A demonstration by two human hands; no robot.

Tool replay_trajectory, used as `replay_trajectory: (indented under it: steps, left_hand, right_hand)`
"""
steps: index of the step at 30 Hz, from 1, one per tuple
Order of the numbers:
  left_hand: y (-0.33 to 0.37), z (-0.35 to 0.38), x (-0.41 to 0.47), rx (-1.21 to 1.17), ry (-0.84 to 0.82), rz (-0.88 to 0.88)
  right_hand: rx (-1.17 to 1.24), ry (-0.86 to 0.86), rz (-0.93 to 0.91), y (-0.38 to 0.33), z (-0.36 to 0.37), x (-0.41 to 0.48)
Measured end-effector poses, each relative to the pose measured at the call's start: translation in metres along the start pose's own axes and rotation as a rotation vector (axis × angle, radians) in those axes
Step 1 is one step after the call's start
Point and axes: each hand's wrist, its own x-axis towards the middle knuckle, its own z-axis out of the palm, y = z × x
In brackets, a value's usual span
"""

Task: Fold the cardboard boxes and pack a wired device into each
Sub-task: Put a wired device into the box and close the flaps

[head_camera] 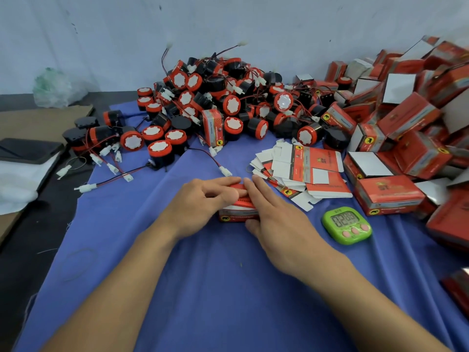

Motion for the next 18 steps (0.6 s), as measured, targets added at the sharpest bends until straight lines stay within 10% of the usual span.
replay_trajectory:
  steps: [12, 18]
  left_hand:
    - [-0.005, 0.016, 0.000, -0.057, 0.058, -0.061]
    - [-0.003, 0.026, 0.005, -0.257, 0.233, -0.063]
  right_hand:
    - [0.259, 0.219, 0.046, -0.006, 0.007, 0.010]
    - [0.290, -0.085, 0.201, 0.007, -0.047, 0.014]
